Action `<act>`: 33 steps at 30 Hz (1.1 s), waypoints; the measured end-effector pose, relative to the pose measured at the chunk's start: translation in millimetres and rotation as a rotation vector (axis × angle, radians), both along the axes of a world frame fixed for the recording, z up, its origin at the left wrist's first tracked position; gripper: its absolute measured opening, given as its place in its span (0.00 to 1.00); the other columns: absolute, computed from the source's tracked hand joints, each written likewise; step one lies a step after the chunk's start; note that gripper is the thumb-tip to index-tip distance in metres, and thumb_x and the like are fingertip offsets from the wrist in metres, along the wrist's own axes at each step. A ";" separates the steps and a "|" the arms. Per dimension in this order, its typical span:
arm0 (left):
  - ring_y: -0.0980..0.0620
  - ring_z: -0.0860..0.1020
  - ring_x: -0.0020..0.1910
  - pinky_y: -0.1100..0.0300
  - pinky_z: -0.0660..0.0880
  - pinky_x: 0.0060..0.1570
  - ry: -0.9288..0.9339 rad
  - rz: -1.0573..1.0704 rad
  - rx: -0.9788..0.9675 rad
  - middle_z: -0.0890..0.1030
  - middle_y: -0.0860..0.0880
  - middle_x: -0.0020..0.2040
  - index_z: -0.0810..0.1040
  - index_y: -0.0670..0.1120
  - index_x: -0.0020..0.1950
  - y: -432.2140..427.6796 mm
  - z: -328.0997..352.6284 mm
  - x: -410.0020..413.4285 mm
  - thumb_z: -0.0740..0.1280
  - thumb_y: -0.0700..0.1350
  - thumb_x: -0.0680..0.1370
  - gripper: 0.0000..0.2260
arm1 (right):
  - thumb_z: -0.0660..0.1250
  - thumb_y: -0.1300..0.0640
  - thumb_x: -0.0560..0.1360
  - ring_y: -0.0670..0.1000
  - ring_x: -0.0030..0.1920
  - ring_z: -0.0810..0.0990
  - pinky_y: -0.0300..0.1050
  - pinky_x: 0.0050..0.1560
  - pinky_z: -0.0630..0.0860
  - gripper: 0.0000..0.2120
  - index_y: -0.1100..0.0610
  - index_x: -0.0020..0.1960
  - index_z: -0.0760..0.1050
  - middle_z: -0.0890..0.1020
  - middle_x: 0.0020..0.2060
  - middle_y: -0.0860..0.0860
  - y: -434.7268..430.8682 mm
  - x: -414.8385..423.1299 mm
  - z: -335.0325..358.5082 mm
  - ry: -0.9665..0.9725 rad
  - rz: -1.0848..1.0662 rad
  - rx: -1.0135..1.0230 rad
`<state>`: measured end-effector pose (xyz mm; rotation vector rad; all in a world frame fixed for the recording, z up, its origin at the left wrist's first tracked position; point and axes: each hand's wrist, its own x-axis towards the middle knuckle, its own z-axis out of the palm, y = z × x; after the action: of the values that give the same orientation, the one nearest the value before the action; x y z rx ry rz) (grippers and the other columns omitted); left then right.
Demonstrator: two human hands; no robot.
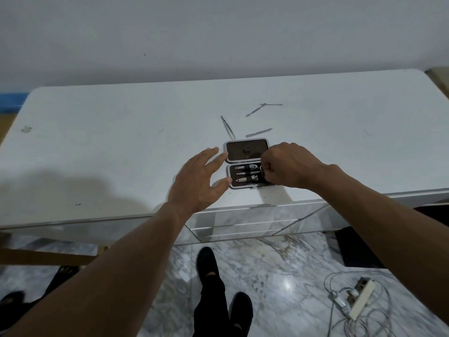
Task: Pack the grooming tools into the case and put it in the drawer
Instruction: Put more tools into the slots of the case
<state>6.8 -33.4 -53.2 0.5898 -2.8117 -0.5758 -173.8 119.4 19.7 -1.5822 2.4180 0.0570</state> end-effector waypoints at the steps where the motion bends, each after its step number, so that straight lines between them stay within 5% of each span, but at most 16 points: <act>1: 0.53 0.59 0.76 0.53 0.59 0.72 -0.001 0.003 -0.001 0.64 0.53 0.77 0.62 0.56 0.76 -0.1 -0.2 0.0 0.55 0.64 0.76 0.30 | 0.64 0.58 0.68 0.61 0.37 0.77 0.45 0.34 0.70 0.03 0.55 0.36 0.74 0.81 0.38 0.56 0.3 0.0 -0.5 -0.003 -0.001 -0.005; 19: 0.53 0.61 0.75 0.56 0.60 0.70 0.026 0.014 -0.016 0.66 0.53 0.75 0.65 0.56 0.75 -0.2 -1.5 -0.6 0.59 0.62 0.76 0.28 | 0.63 0.58 0.70 0.59 0.41 0.79 0.50 0.41 0.77 0.04 0.55 0.39 0.76 0.82 0.42 0.55 -2.4 5.3 -2.7 -0.101 0.009 -0.035; 26: 0.54 0.61 0.75 0.56 0.60 0.70 0.020 0.014 -0.014 0.65 0.53 0.76 0.65 0.56 0.75 0.5 1.0 -0.3 0.59 0.61 0.76 0.28 | 0.62 0.60 0.72 0.57 0.39 0.75 0.46 0.39 0.70 0.05 0.58 0.43 0.77 0.79 0.46 0.55 -2.5 9.4 3.5 -0.043 0.061 -0.034; 33: 0.54 0.61 0.75 0.55 0.60 0.70 0.011 0.013 -0.009 0.65 0.53 0.76 0.64 0.56 0.75 0.6 0.5 0.0 0.59 0.62 0.76 0.28 | 0.62 0.60 0.72 0.58 0.44 0.79 0.49 0.44 0.76 0.06 0.57 0.43 0.78 0.80 0.46 0.53 0.8 8.0 2.5 -0.093 0.020 -0.064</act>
<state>6.8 -32.8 -52.7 0.6012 -2.7964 -0.5620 -165.9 120.2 22.1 -1.5985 2.3553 -0.0898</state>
